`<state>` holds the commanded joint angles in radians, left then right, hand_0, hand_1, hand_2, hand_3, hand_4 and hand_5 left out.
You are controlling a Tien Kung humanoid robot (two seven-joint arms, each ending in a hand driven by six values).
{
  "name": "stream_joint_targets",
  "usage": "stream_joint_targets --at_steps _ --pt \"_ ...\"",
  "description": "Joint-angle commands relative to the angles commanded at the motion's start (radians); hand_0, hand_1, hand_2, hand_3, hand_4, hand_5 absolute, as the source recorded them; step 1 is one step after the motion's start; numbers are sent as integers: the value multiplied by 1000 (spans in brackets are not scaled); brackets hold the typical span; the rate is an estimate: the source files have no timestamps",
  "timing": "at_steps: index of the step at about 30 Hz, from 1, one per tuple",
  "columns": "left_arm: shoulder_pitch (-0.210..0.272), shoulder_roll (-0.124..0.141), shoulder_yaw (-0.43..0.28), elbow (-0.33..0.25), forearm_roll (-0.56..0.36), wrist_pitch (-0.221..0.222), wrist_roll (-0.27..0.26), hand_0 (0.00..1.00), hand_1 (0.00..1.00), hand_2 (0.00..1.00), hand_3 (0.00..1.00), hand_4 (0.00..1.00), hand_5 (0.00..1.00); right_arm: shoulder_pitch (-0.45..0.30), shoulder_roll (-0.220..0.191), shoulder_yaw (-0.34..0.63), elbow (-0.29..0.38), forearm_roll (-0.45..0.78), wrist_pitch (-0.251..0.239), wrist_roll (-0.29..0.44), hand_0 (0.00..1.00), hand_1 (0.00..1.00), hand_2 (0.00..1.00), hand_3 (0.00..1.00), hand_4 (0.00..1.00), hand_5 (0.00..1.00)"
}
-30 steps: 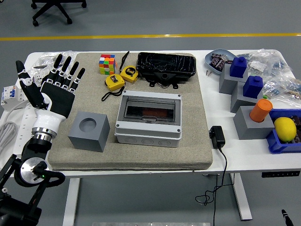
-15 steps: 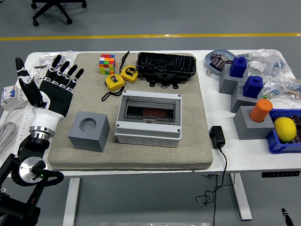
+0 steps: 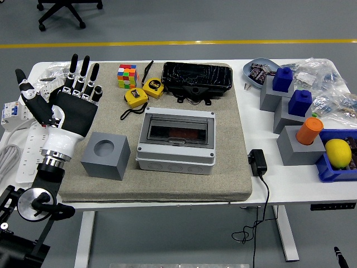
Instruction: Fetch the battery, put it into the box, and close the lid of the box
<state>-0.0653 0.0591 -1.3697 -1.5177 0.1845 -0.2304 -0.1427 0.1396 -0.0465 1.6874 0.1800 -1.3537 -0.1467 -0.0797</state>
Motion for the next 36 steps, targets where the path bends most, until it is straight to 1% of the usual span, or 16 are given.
stream_joint_targets --at_steps 2,3,8,9,14,15,17,20,21,25,26,27,29,32,33,36 --pt "1 -2 -5 3 3 2 -19 290 738 881 998 998 998 0 0 0 0 1 0 0 799 652 672 855 998 998" --pt "2 -3 -8 3 10 4 -21 931 906 819 719 998 998 0 0 0 0 2 0 0 801 651 673 855 998 998" --pt "3 -4 -19 2 50 13 -18 931 906 819 719 998 998 -1 1 0 0 4 -1 0 801 651 673 855 998 998" --pt "3 -3 -17 2 39 12 -11 690 841 903 880 998 998 -1 1 1 0 5 -1 1 801 648 672 854 998 998" --pt "3 -6 -23 4 34 32 -7 690 841 903 880 998 998 1 1 -1 0 9 -2 3 801 648 672 854 998 998" --pt "3 -6 -27 2 67 35 -7 897 806 675 573 998 998 1 1 -2 0 10 -2 4 801 647 670 854 998 998" --pt "2 -3 -23 -1 105 47 -20 897 806 675 573 998 998 2 0 0 0 9 -2 3 801 647 670 854 998 998" --pt "1 -6 -25 7 64 37 -6 897 806 675 573 998 998 1 0 -1 0 9 -1 2 801 647 670 854 998 998" --pt "3 -5 -23 5 50 32 -5 816 762 693 701 998 998 1 0 0 0 8 -2 2 801 647 669 854 998 998" --pt "2 -5 -29 3 118 54 -16 816 762 693 701 998 998 1 0 2 0 5 -1 1 801 647 669 854 998 998" --pt "2 -5 -29 5 111 55 -17 816 762 693 701 998 998 0 0 2 0 5 -1 1 801 647 669 854 998 998" --pt "3 -6 -27 6 90 43 -13 571 715 753 816 998 998 0 0 1 0 5 -1 1 801 647 669 854 998 998" --pt "5 -5 -23 6 49 28 -9 571 715 753 816 998 998 0 -1 1 0 4 -1 1 801 647 669 854 998 998" --pt "5 -4 -25 4 80 41 -14 571 715 753 816 998 998 0 -2 2 0 2 -1 0 801 647 669 854 998 998" --pt "4 -5 -27 5 89 49 -17 786 726 712 771 998 998 -1 -2 1 0 2 -1 0 801 647 669 854 998 998" --pt "6 -5 -20 5 65 50 -21 786 726 712 771 998 998 -1 -2 1 0 1 -1 0 800 646 669 854 998 998"
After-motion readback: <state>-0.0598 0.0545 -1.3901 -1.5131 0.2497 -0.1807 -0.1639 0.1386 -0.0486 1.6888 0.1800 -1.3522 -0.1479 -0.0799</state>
